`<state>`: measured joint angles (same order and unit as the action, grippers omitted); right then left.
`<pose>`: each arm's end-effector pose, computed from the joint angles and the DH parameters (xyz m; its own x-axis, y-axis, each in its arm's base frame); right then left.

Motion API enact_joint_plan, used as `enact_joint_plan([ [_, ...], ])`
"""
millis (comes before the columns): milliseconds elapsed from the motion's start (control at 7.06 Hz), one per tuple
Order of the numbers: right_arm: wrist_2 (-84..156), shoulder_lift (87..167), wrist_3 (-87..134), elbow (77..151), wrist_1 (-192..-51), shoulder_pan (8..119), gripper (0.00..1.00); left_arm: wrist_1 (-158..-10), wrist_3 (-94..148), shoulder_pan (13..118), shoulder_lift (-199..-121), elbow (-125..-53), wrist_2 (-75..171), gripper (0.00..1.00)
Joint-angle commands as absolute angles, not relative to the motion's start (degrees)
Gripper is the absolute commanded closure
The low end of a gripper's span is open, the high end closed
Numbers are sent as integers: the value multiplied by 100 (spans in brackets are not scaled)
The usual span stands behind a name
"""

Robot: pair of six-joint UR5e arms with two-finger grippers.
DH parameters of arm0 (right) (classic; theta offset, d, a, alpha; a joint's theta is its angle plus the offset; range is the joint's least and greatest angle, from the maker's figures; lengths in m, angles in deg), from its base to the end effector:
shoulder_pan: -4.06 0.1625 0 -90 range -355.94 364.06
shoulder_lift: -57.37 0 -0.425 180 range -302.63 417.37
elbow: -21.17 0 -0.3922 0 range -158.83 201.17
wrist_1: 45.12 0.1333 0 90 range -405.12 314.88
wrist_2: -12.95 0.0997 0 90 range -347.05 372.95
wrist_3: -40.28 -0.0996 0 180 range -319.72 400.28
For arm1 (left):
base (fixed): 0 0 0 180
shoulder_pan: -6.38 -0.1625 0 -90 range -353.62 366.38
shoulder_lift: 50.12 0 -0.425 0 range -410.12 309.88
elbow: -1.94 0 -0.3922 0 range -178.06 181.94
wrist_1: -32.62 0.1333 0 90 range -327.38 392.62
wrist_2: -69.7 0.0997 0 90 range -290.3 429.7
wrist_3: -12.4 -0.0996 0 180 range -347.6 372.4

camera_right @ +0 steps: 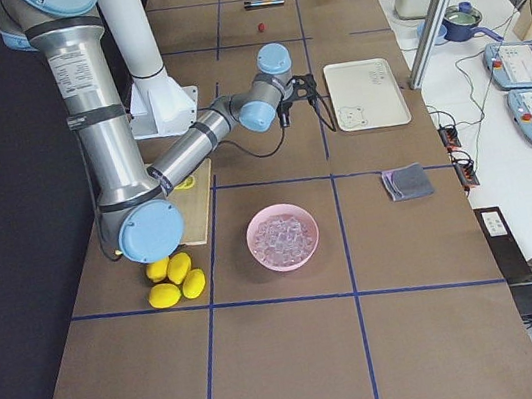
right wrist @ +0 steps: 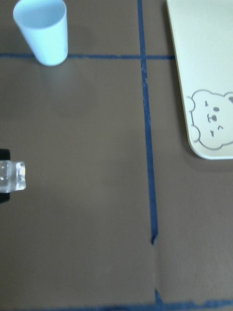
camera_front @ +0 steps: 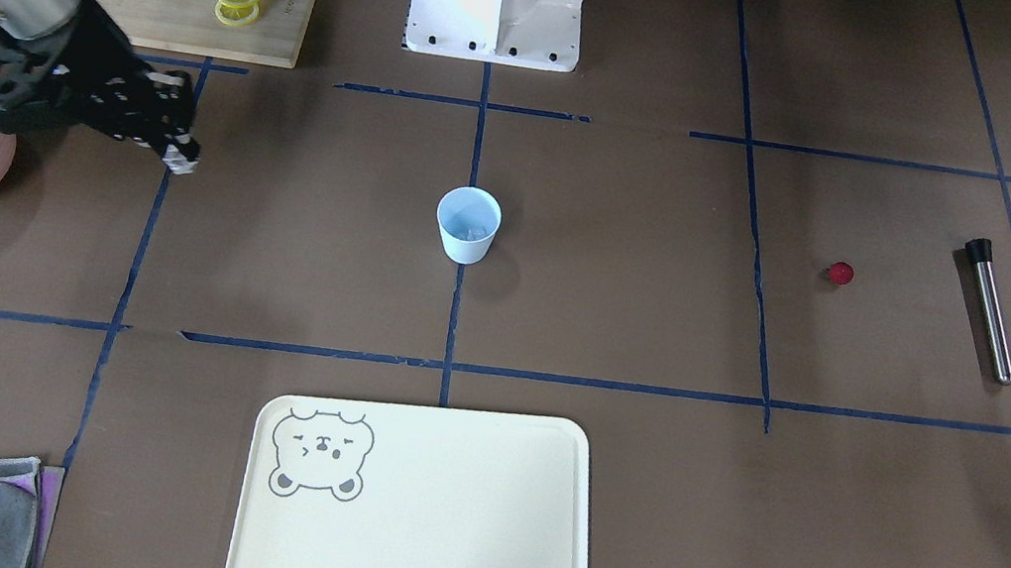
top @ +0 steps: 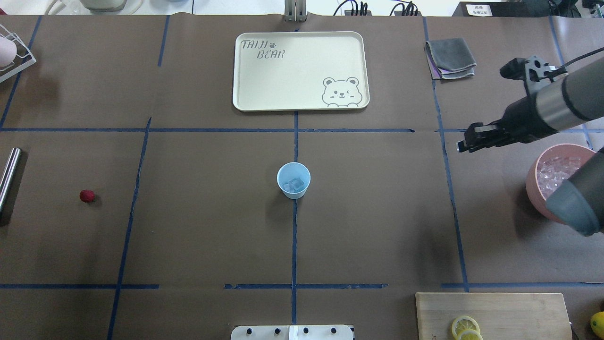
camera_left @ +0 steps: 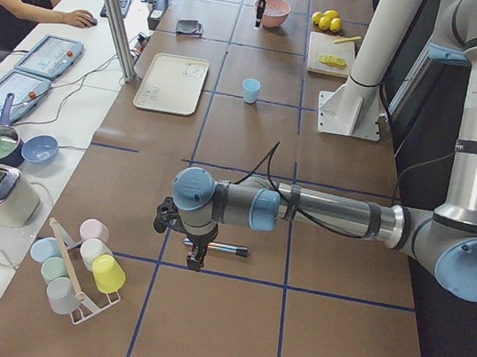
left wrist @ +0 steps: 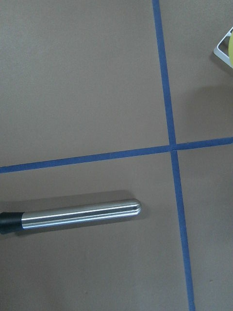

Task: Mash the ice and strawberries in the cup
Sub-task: 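Carry the ice cube with the right gripper and drop it into the cup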

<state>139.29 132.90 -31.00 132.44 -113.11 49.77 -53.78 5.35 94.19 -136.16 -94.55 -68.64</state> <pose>-0.3278 -0.4424 0.3034 0.4256 0.0661 0.9025 -0.0951 0.9951 -0.0280 -0.0412 -0.4628 0.6372 0.6550 0.1340 -0.7436 -0.1195 0.9901 0.0731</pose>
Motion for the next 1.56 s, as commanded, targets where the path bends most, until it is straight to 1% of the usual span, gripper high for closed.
enact_joint_plan([
  [0,13225,12098,-5611,12755,-11324,3987,100,-5378,528,9418,-13616,-9465,-6873,0],
  [142,12525,11544,-6048,12378,-11333,3592,100,-5387,537,9427,-13616,-9561,-6864,0],
  [283,12275,11268,-6418,12182,-11333,3344,100,-5378,537,9427,-13616,-9718,-6864,0],
  [709,11923,11213,-6624,12023,-11333,3245,99,-5378,520,9427,-13616,-9738,-6864,0],
  [850,11764,11213,-6624,11961,-11307,3245,95,-5378,528,9427,-13616,-9772,-6864,0],
  [992,11684,11213,-6624,11917,-11298,3245,46,-5378,528,9427,-13616,-9773,-6864,0],
  [1134,11657,11204,-6615,11908,-11289,3245,28,-5378,528,9436,-13616,-9790,-6864,0],
  [1417,11648,11152,-6624,11873,-11289,3201,27,-5378,554,9427,-13616,-10000,-6864,0],
])
